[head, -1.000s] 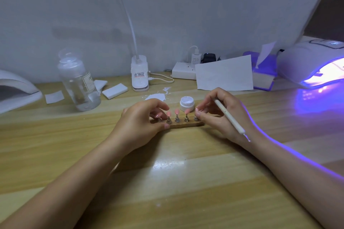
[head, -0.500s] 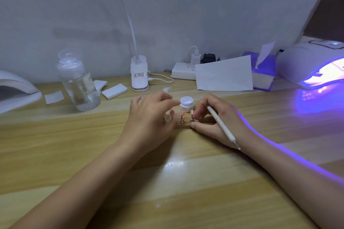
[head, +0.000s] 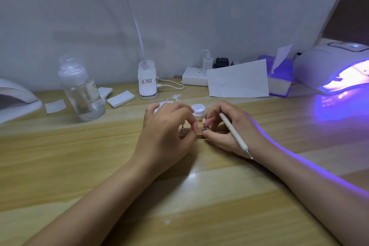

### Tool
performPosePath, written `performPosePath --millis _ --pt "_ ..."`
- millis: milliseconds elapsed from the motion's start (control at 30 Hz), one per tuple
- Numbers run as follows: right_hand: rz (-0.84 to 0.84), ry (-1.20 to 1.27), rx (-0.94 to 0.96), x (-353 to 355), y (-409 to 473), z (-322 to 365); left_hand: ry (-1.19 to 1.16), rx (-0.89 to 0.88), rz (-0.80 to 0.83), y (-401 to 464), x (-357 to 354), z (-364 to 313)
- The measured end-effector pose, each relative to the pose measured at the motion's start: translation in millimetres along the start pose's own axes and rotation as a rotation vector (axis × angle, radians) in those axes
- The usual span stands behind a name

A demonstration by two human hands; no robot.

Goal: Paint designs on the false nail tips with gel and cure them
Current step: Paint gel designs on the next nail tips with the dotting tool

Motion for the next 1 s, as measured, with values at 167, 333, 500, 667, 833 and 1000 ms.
performPosePath --millis 167,333,500,667,833,1000 --pt "-0.067 0.092 -0.065 6 3 1 -0.329 0.061 -0.073 -2 6 -9" --pt "-0.279 0.143 -0.072 11 4 -3 -0.628 0.349 0.024 -9 0 -16" --pt "-0.412 0.146 0.034 14 2 0 -0.672 0.403 0.103 -11 -1 -15" --pt "-0.430 0.177 0.010 12 6 1 -0.693 0.418 0.085 -10 1 -11" --pt "-0.524 0.382 -0.116 16 9 2 -0.660 0.405 0.088 -12 -3 -8" --pt "-0.565 0.390 -0.186 20 16 6 -0.615 0.409 0.130 -13 -6 -6"
Point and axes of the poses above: each hand's wrist, its own y-axis towards the middle knuckle, its own x-axis out of the back of the hand, z = x × y, the point moved 1 cm from there along y, towards the middle knuckle, and after that the axes turned 15 degrees about -z, right-handed, at the moved point
